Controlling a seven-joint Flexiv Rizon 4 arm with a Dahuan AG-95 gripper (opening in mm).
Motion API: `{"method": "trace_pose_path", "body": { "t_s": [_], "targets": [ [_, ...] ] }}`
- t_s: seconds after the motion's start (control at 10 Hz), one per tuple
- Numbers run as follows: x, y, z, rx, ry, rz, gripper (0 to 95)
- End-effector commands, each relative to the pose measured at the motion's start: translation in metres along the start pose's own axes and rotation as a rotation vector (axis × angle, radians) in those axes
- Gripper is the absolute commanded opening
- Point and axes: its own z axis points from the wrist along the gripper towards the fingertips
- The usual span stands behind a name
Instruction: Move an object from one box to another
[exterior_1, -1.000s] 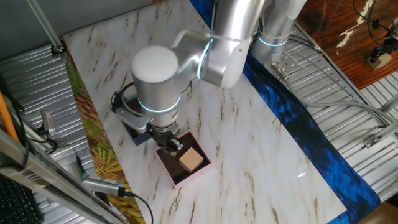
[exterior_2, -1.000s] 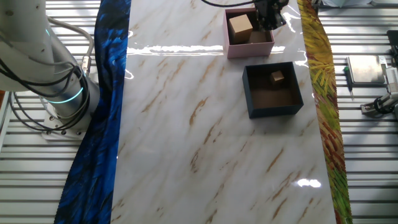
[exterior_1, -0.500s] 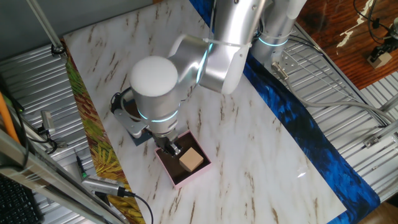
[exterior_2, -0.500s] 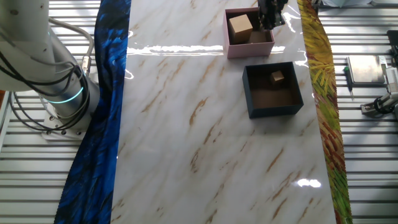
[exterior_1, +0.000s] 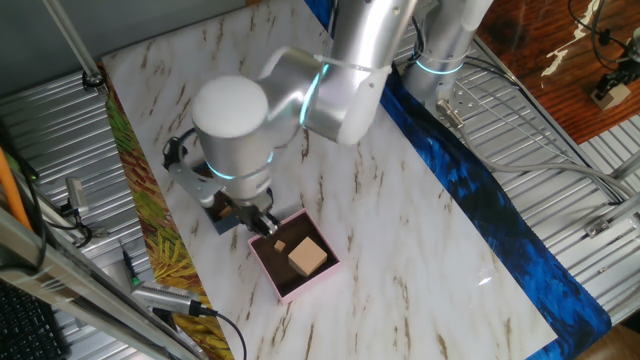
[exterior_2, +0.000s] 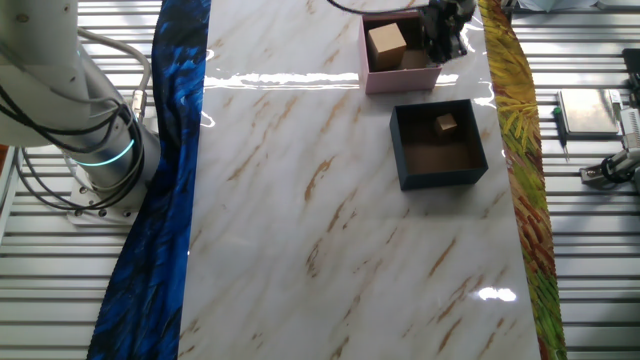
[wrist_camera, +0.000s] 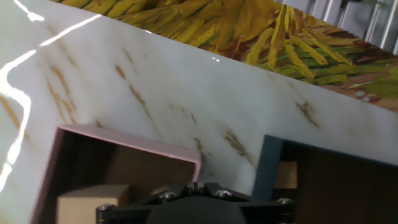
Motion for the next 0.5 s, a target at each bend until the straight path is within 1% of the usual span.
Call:
{"method": "trace_pose_path", "body": {
  "t_s": [0.1,0.3,0.4,0.5],
  "targets": [
    [0.0054,-0.0128,0.0012,-0.005,-0.002,-0.032,0.0],
    [0.0054,-0.0128,0.0012,-0.002,0.010,-0.017,0.0],
    [0.0054,-0.0128,0.0012,-0.001,0.011,-0.011,0.0],
    [0.0054,-0.0128,0.0012,0.009,0.015,0.016,0.0]
  ]
}}
